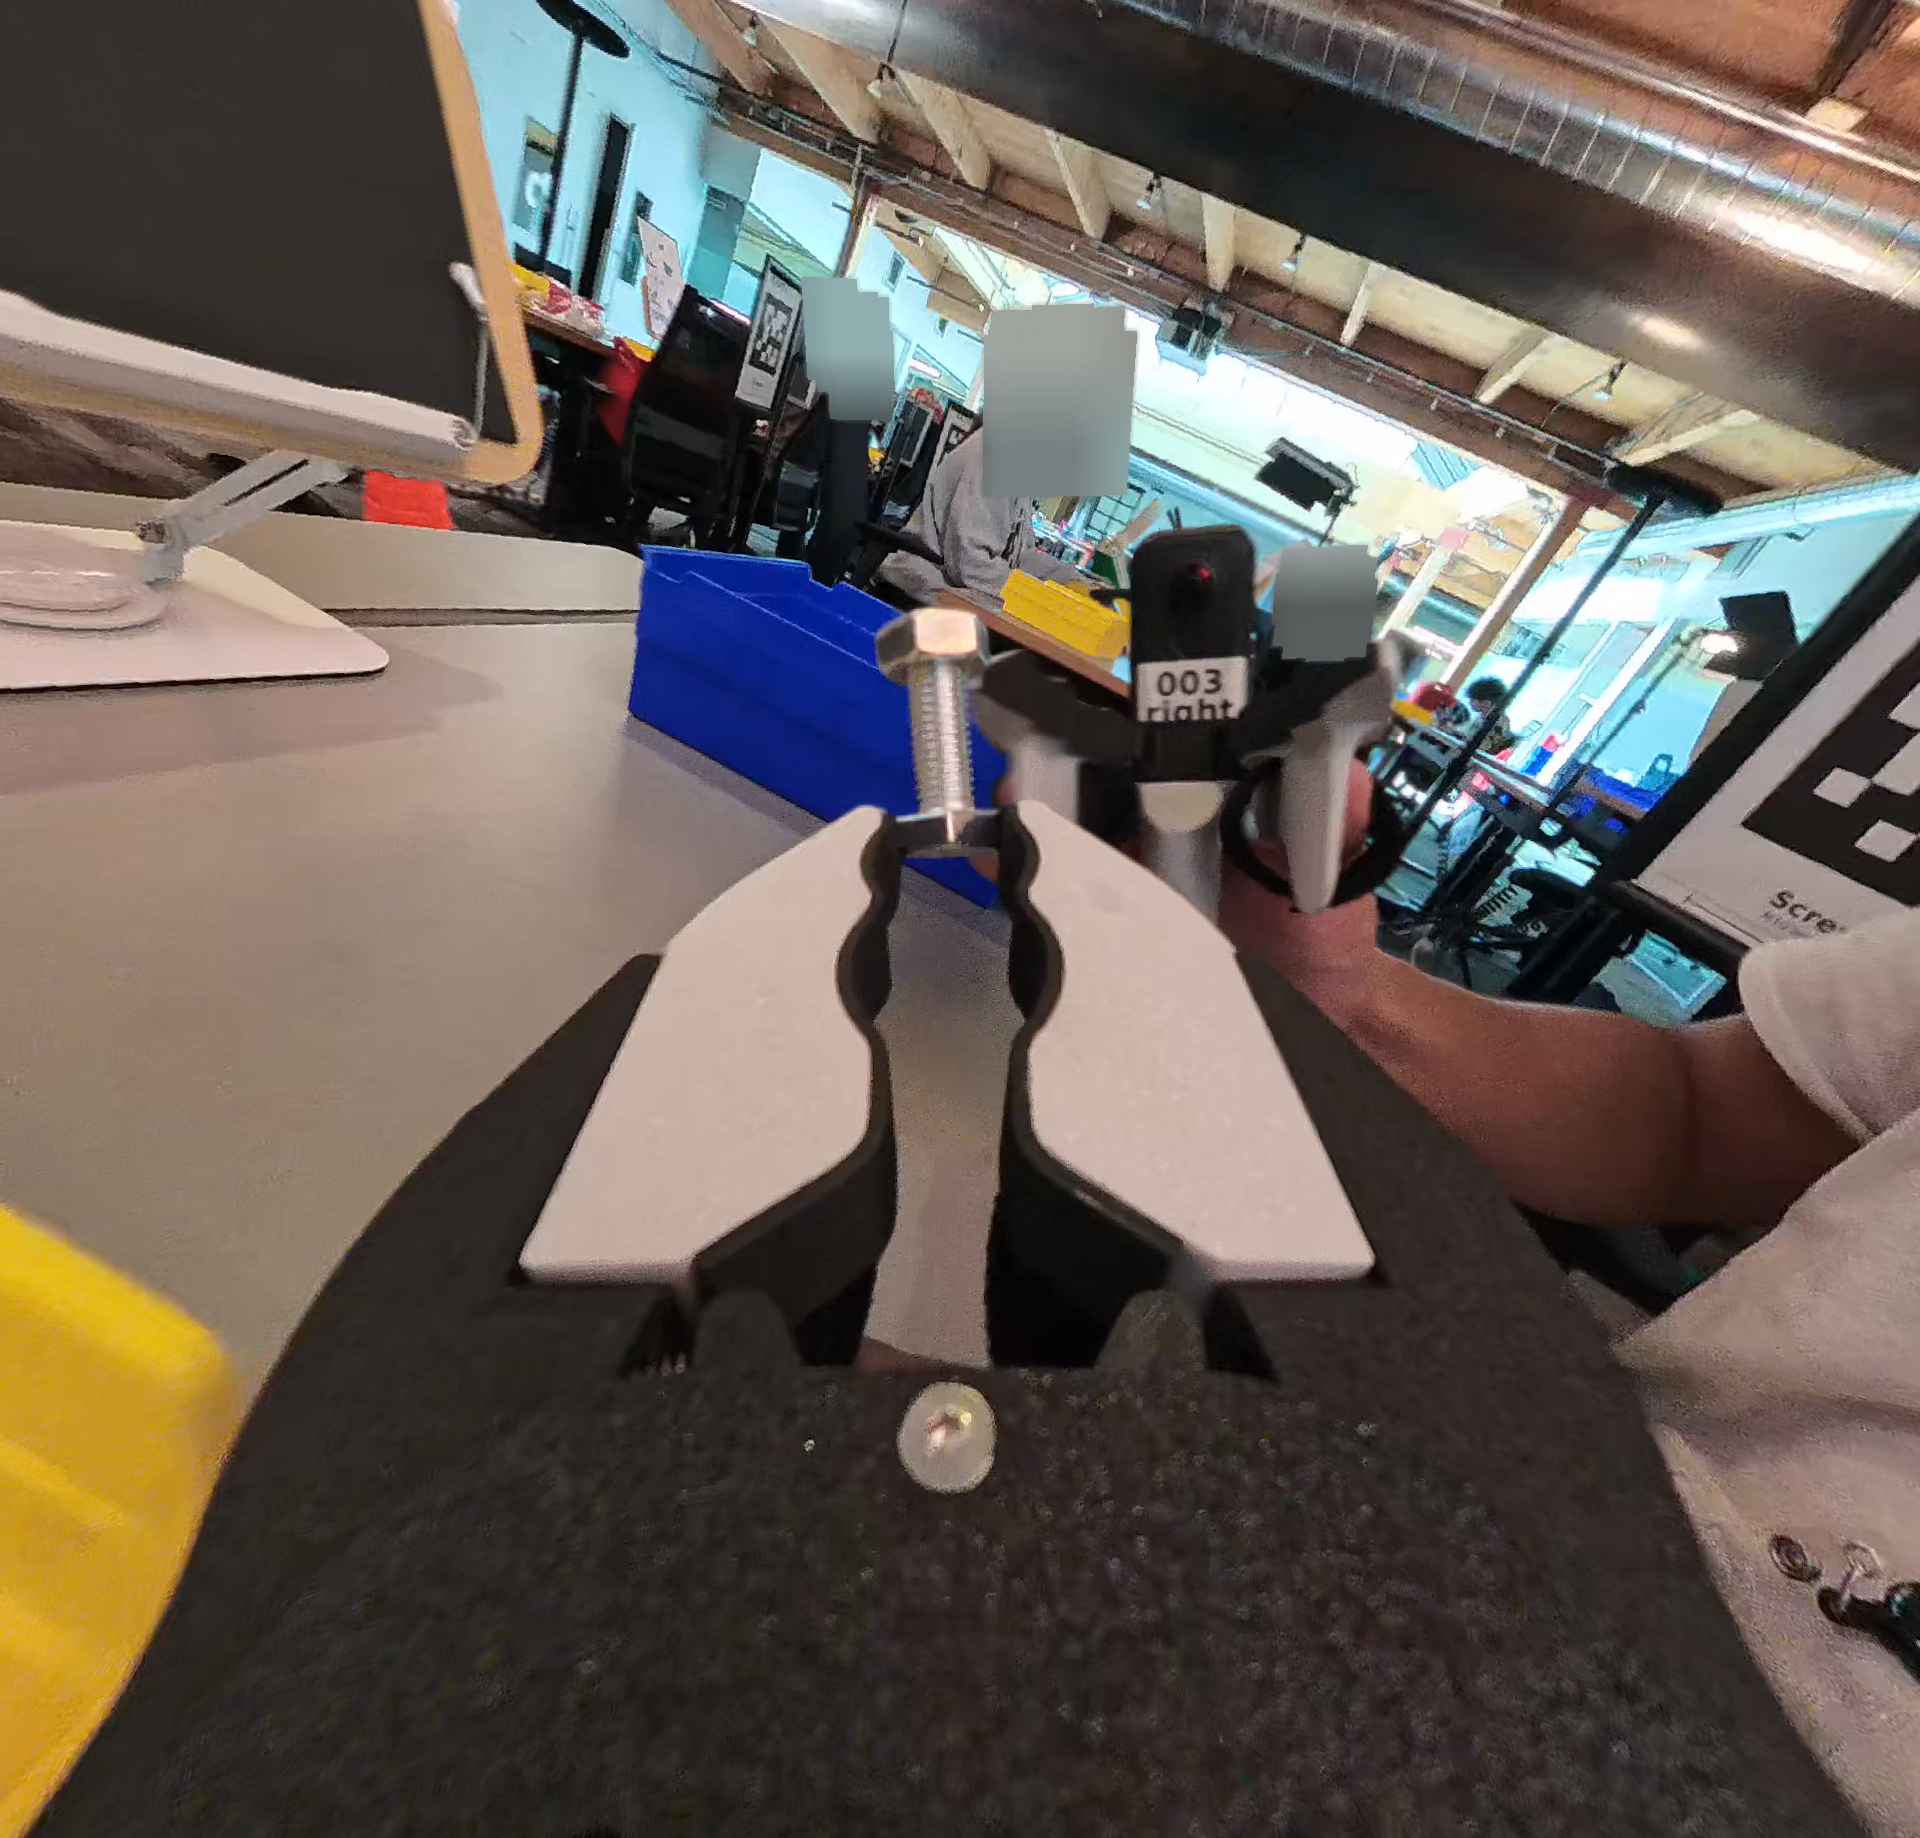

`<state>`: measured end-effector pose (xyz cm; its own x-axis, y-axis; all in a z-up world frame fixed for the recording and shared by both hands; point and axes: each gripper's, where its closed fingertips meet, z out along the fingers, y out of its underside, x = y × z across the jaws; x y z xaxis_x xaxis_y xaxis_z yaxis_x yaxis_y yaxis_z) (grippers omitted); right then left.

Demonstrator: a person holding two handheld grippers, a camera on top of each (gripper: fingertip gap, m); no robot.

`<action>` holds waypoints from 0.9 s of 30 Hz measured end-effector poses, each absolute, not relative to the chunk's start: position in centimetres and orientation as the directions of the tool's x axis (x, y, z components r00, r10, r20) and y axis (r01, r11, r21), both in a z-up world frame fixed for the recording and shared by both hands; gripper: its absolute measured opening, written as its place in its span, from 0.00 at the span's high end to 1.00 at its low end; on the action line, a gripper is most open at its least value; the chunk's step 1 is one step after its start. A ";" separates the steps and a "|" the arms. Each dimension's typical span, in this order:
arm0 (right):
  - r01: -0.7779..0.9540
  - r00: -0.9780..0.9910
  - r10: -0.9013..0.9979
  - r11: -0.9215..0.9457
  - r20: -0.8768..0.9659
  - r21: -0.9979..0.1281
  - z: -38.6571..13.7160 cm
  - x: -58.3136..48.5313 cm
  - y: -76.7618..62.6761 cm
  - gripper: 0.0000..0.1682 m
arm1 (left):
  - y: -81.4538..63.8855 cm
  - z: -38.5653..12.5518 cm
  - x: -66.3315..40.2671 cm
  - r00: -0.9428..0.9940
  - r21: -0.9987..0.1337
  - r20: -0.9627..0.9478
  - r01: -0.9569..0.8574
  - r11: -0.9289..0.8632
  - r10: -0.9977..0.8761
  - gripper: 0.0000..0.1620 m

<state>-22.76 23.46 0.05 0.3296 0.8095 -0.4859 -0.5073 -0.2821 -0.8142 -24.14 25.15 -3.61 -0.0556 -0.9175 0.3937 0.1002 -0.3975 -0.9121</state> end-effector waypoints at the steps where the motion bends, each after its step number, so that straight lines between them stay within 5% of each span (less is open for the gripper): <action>1: -0.500 0.344 0.800 -0.288 -0.492 -0.817 -0.5 -22.9 23.9 0.52 | 24.6 -3.7 -23.7 -0.073 -0.915 0.388 0.086 -0.393 -0.919 0.89; 11: -0.539 0.277 0.841 -0.264 -0.464 -0.800 0.0 -25.1 22.4 0.48 | 22.5 -3.9 -22.2 -0.190 -0.875 0.462 0.063 -0.481 -0.866 0.89; 15: -0.569 0.208 0.886 -0.235 -0.414 -0.788 0.7 -23.3 20.5 0.70 | 25.9 -4.1 -24.0 -0.103 -0.844 0.513 0.124 -0.522 -0.852 0.89; 22: -0.586 0.305 0.785 -0.292 -0.540 -0.756 -1.8 -22.6 24.0 0.48 | 22.7 -4.9 -22.0 -0.163 -0.882 0.461 0.026 -0.471 -0.872 0.89; 27: -0.606 0.234 0.808 -0.313 -0.540 -0.731 -1.1 -24.1 23.6 0.48 | 20.4 -5.1 -20.6 -0.212 -0.893 0.442 -0.017 -0.449 -0.872 0.89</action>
